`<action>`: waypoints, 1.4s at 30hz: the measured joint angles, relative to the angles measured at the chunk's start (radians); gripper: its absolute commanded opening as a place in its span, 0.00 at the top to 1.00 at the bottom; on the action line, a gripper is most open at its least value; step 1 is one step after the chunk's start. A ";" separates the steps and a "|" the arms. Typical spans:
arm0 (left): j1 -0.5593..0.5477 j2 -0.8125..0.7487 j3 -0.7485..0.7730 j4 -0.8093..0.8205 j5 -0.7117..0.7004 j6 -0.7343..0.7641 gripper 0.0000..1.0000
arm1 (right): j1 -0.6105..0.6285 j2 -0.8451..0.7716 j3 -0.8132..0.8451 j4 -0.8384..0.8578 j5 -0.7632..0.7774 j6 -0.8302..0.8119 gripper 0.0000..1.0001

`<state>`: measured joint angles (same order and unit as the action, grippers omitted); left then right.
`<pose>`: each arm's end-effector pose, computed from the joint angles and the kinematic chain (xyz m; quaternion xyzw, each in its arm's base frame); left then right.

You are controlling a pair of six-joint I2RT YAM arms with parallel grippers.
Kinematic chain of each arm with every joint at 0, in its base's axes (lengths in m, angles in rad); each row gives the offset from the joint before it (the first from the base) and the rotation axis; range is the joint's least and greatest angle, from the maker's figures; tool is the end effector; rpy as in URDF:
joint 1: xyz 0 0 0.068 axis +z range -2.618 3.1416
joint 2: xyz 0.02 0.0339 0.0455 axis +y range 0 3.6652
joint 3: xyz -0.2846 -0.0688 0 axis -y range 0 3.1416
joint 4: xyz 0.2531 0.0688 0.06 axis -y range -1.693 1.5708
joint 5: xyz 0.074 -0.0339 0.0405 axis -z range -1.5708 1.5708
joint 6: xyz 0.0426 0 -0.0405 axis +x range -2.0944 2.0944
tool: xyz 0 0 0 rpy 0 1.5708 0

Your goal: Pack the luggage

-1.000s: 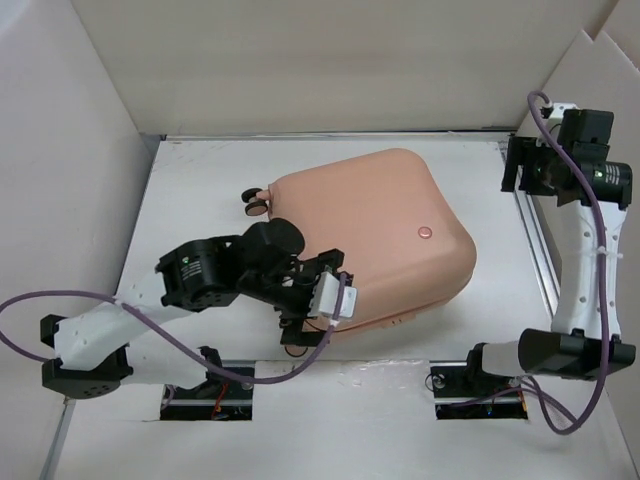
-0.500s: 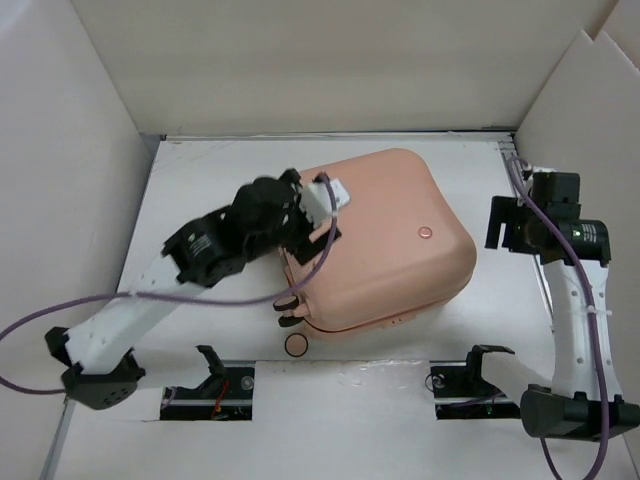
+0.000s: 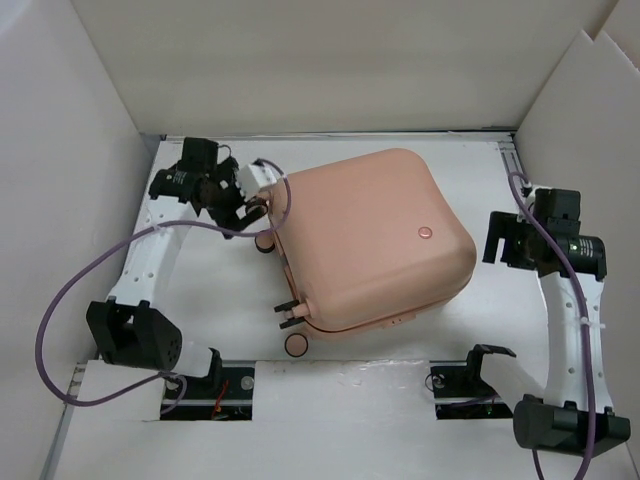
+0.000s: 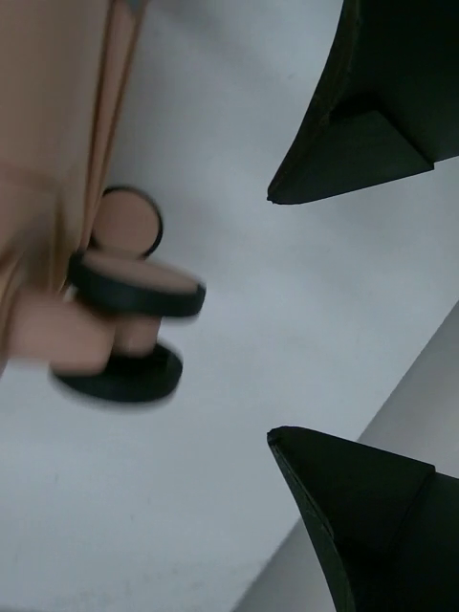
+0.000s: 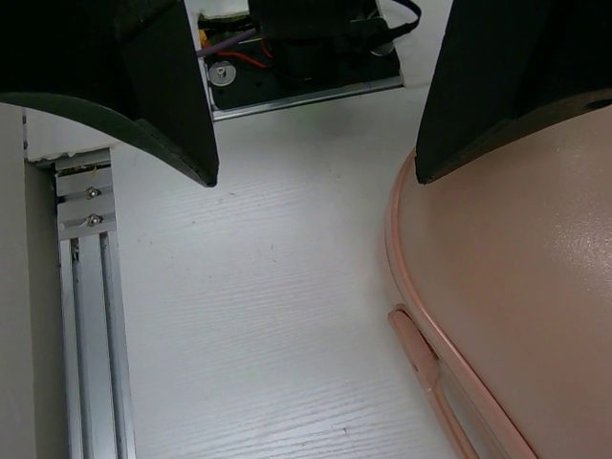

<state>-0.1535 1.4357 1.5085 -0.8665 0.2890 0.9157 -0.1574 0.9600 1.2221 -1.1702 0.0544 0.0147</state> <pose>0.3048 -0.0594 0.3919 0.5135 0.7602 0.0157 0.3976 0.1551 -0.0270 0.3783 0.0901 0.9410 -0.0488 0.3225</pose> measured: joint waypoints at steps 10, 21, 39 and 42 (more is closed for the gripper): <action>-0.010 -0.053 -0.230 0.120 0.085 0.109 0.00 | -0.012 -0.010 -0.107 0.003 -0.013 -0.034 0.12; -0.044 0.144 -0.164 0.164 0.073 0.042 0.95 | -0.013 -0.055 -0.126 0.002 -0.040 -0.037 0.10; -0.006 0.102 -0.247 0.317 0.103 -0.343 1.00 | -0.013 -0.177 -0.146 -0.083 0.010 0.080 0.07; -0.003 0.074 -0.285 0.362 0.103 -0.372 1.00 | 0.006 -0.193 -0.214 -0.034 -0.072 0.119 0.07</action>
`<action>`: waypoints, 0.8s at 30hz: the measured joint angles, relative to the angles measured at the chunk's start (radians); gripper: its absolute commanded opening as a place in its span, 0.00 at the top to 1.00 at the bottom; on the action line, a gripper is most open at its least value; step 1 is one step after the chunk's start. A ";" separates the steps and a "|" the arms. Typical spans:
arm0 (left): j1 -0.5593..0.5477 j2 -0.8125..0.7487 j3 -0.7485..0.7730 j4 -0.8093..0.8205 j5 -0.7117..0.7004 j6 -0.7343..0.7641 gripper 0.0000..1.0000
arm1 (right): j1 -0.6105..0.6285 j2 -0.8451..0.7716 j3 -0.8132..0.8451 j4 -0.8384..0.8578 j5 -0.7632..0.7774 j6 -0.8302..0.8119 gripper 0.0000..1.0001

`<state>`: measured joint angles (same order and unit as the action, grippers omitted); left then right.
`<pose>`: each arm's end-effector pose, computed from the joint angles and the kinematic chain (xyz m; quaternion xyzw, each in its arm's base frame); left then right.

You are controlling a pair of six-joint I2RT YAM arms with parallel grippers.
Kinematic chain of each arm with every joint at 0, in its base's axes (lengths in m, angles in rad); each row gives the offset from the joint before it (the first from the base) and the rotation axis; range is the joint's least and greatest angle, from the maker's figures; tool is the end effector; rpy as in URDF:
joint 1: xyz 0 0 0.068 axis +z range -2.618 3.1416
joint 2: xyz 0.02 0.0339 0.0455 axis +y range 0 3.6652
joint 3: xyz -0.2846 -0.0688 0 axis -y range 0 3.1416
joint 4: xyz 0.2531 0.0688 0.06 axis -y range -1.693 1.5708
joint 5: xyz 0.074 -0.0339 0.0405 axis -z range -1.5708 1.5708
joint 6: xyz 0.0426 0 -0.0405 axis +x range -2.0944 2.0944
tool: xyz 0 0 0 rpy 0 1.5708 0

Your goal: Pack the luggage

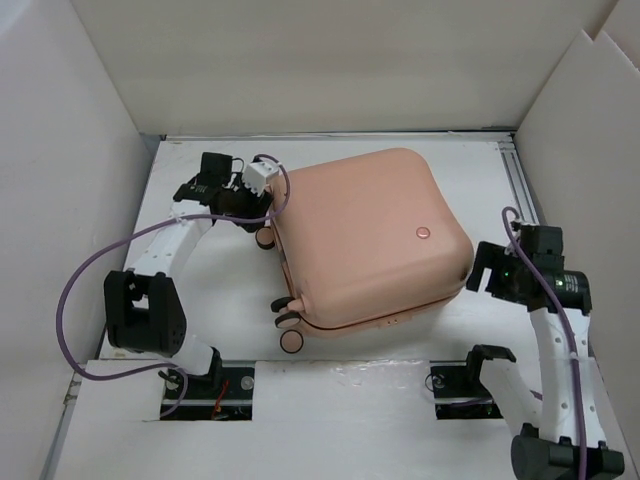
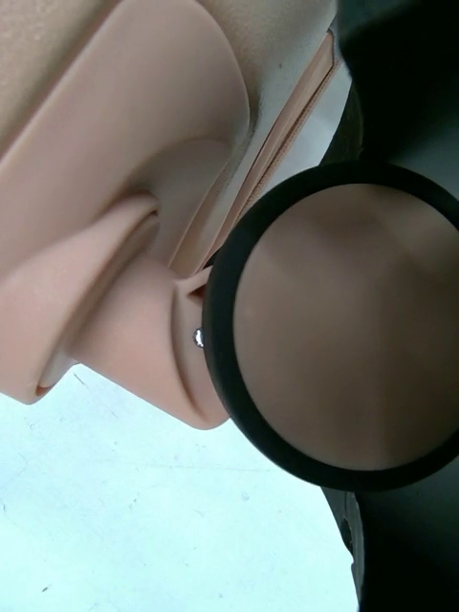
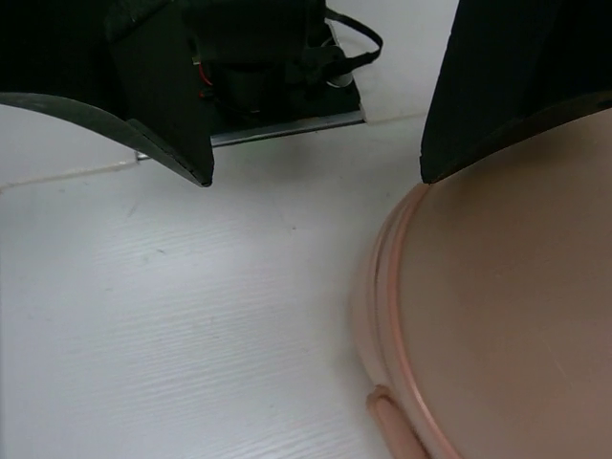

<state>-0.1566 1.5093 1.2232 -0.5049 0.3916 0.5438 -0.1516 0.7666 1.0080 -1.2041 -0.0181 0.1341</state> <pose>0.3353 -0.0694 0.3031 0.3807 0.8268 -0.1049 0.4005 0.1119 -0.0163 0.3340 0.1331 0.9448 0.0060 0.2994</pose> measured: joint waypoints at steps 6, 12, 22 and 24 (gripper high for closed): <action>0.008 -0.029 -0.030 0.010 -0.023 0.005 1.00 | 0.228 0.024 -0.189 0.088 -0.030 0.170 0.07; 0.031 -0.113 -0.092 -0.049 -0.062 0.084 1.00 | 0.331 0.352 -0.031 0.209 -0.050 0.224 0.07; -0.246 -0.448 -0.235 -0.354 -0.141 0.259 0.60 | 0.400 1.198 0.937 0.272 0.043 0.050 0.07; -0.422 -0.505 -0.233 -0.399 -0.068 0.247 0.30 | 0.418 1.237 0.981 0.319 0.035 0.015 0.07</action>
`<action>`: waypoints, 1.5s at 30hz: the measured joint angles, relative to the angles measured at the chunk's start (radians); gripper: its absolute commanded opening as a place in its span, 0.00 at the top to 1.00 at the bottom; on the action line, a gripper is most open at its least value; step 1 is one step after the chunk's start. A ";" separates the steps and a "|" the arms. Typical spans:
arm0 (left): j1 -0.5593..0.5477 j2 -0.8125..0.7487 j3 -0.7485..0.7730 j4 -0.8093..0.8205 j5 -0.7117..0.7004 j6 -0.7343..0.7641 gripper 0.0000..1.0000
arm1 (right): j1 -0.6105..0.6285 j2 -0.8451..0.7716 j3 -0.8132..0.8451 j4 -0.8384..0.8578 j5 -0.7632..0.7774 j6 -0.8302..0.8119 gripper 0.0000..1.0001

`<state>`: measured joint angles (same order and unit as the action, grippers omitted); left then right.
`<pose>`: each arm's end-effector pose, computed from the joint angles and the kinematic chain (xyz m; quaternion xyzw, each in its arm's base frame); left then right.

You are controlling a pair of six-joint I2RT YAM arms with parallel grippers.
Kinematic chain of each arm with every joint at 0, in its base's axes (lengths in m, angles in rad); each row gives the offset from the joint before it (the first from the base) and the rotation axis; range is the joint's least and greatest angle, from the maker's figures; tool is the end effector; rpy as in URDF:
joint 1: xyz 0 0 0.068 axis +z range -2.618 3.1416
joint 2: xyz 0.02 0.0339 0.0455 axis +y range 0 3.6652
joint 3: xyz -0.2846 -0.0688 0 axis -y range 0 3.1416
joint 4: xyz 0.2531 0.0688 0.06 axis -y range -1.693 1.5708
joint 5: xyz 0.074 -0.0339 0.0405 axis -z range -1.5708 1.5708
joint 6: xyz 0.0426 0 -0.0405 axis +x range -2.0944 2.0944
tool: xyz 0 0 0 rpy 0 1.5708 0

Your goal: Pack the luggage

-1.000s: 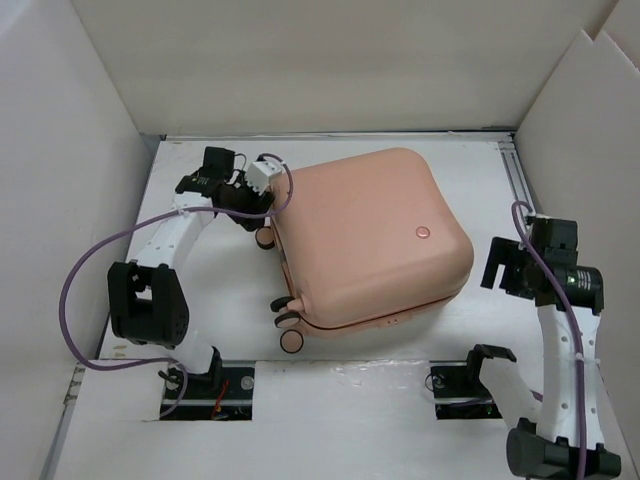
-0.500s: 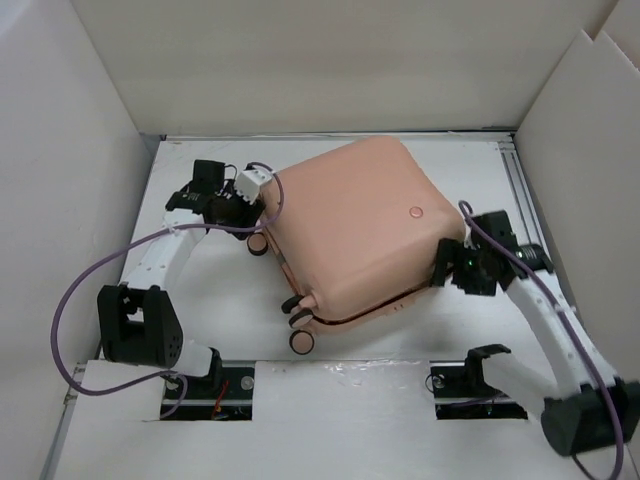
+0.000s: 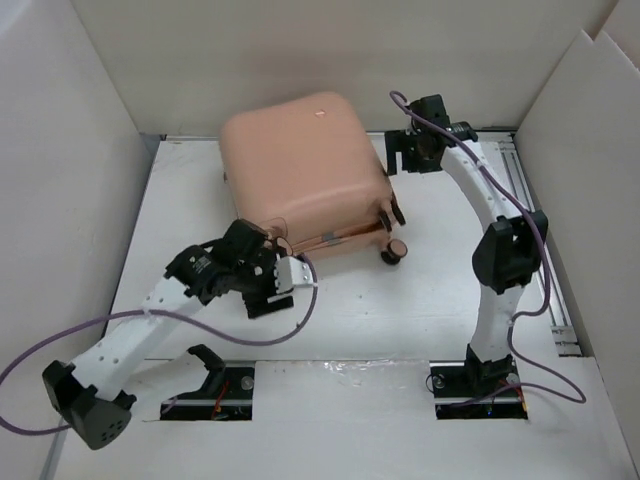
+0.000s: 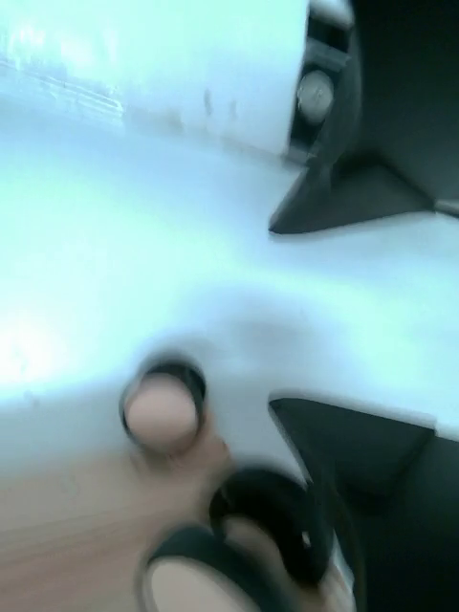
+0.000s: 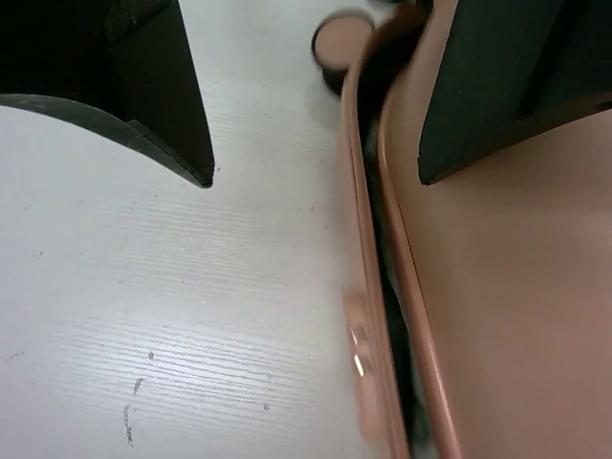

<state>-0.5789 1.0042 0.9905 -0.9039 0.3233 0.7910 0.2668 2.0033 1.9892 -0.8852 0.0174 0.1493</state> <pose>0.1522 -0.1156 0.3193 0.6314 0.6913 -0.1181 0.3310 0.4495 0.1221 0.3370 -0.0526 0.9427 0.0600 0.3241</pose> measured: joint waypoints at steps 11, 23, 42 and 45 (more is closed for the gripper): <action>-0.190 -0.073 0.207 -0.111 -0.103 0.015 0.16 | -0.086 -0.441 -0.358 0.075 -0.130 -0.141 0.07; -0.194 -0.006 0.069 0.156 -0.356 0.430 0.02 | -0.080 -0.659 -0.634 0.117 -0.278 -0.231 0.08; -0.201 0.256 -0.023 0.407 -0.433 0.719 1.00 | -0.128 -0.935 -0.905 0.168 -0.394 -0.228 0.08; -0.214 0.311 0.021 0.415 -0.459 0.662 1.00 | -0.147 -0.971 -0.935 0.169 -0.405 -0.226 0.08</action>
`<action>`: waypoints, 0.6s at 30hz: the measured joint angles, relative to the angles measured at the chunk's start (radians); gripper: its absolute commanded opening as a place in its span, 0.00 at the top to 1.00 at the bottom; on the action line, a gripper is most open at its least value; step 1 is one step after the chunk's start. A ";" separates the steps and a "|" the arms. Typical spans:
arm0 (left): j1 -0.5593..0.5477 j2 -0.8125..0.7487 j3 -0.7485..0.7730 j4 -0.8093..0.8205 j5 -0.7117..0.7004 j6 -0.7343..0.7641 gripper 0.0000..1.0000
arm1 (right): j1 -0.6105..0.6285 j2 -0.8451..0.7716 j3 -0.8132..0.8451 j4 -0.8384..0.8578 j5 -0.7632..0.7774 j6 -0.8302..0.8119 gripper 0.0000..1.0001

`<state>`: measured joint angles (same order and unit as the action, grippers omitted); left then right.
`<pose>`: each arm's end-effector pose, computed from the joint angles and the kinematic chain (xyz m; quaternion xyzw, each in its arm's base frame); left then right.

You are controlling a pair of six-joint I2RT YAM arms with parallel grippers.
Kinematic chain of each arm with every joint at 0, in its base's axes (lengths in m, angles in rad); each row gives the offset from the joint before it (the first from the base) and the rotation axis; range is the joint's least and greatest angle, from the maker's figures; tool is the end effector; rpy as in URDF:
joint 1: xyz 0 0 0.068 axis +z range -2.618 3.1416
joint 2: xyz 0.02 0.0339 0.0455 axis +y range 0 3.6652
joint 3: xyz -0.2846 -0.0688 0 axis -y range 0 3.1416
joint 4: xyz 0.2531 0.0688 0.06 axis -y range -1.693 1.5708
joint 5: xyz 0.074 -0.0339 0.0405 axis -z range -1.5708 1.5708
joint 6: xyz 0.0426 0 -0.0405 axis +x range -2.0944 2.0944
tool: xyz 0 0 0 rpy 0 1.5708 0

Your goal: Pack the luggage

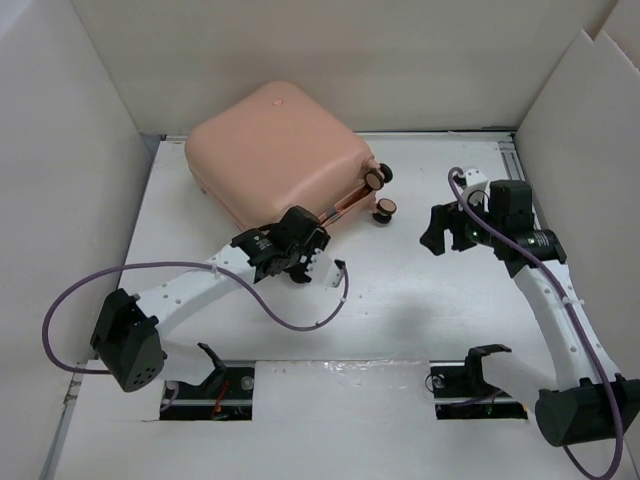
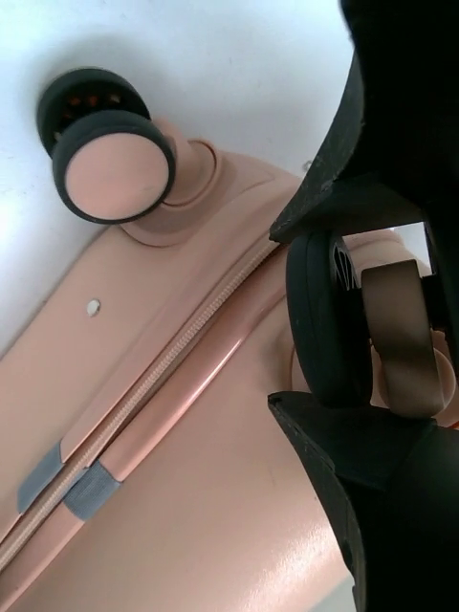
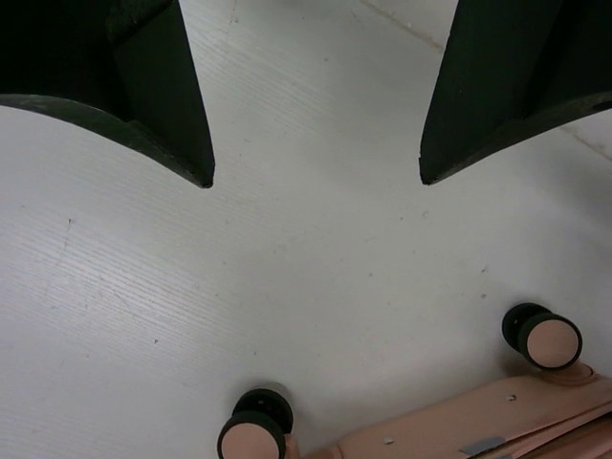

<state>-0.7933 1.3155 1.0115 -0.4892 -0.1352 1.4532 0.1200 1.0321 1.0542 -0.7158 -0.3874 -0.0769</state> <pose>0.2069 -0.2020 0.2875 0.8212 0.4226 0.1817 0.3376 0.2095 0.0415 0.3508 -0.1687 0.8761 0.1832 0.4128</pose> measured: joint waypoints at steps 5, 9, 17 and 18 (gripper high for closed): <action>-0.006 0.045 0.078 -0.061 0.014 -0.164 1.00 | -0.023 -0.040 -0.058 0.002 -0.008 0.005 0.10; 0.004 0.072 0.150 -0.103 0.076 -0.409 1.00 | -0.032 -0.040 -0.098 0.006 -0.013 0.016 0.10; -0.023 0.181 0.301 -0.079 0.192 -0.848 1.00 | -0.065 -0.040 -0.106 0.005 -0.031 0.019 0.10; -0.039 0.191 0.304 -0.077 0.202 -0.884 1.00 | -0.074 -0.040 -0.104 0.002 -0.032 0.016 0.10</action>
<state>-0.8322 1.5066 1.3155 -0.5667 0.0666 0.5690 0.0463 0.9916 0.9504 -0.7143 -0.4194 -0.0605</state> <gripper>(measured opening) 0.009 0.906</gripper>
